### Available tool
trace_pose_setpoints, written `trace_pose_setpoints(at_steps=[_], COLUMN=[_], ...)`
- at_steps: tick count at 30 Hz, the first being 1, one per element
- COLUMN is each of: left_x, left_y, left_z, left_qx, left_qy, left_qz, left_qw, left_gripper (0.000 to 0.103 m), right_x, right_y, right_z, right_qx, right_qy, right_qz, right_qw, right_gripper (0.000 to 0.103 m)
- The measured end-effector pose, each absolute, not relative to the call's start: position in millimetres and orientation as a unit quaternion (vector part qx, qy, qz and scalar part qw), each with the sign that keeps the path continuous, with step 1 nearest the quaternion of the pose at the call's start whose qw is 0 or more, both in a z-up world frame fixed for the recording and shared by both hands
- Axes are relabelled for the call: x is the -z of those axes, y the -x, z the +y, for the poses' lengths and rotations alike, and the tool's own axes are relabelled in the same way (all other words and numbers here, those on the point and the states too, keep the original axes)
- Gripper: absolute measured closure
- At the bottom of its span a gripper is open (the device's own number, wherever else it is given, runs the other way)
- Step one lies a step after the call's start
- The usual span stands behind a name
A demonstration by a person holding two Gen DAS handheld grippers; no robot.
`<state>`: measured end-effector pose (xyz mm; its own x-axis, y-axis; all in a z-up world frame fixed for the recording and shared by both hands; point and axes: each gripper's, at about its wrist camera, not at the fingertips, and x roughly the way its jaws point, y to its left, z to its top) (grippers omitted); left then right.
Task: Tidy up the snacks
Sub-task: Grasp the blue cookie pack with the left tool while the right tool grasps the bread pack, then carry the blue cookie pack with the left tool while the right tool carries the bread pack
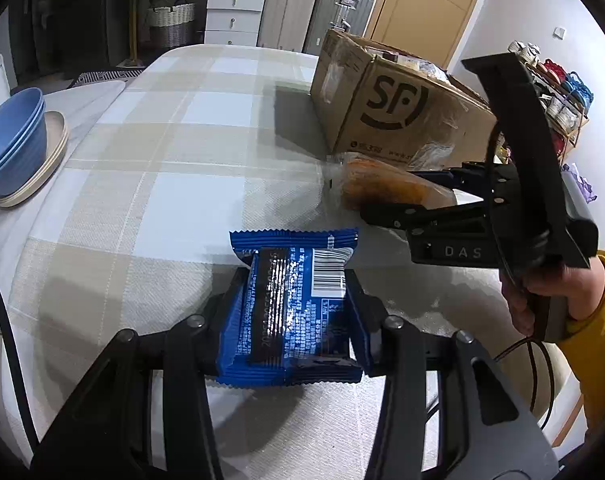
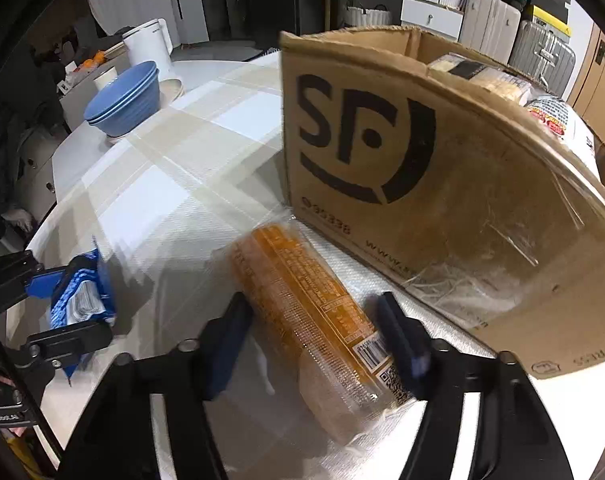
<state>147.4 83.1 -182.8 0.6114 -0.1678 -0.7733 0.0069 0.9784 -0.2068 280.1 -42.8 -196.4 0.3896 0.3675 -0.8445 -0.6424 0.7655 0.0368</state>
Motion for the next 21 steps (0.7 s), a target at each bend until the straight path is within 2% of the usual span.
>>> trace_pose_setpoints(at_steps=[5, 11, 21], left_x=[180.1, 164.2, 120.2], left_y=[-144.1, -131.7, -108.8], left_z=[78.3, 67.5, 36.8], left_qx=[0.046, 0.046, 0.059], left_qy=[0.090, 0.081, 0.059], left_qz=[0.440, 0.430, 0.400], left_qw=[0.892, 0.898, 0.913], left_gripper=[0.061, 0.061, 0.061], right_x=[191.2, 176.1, 118.0], right_y=[-261.7, -234.8, -153.4], right_z=[-53.3, -81.9, -136.5], right_qx=[-0.316, -0.302, -0.236], right_qy=[0.115, 0.071, 0.046], right_qz=[0.461, 0.448, 0.366], right_qw=[0.822, 0.838, 0.899], right_gripper=[0.065, 0.066, 0.066])
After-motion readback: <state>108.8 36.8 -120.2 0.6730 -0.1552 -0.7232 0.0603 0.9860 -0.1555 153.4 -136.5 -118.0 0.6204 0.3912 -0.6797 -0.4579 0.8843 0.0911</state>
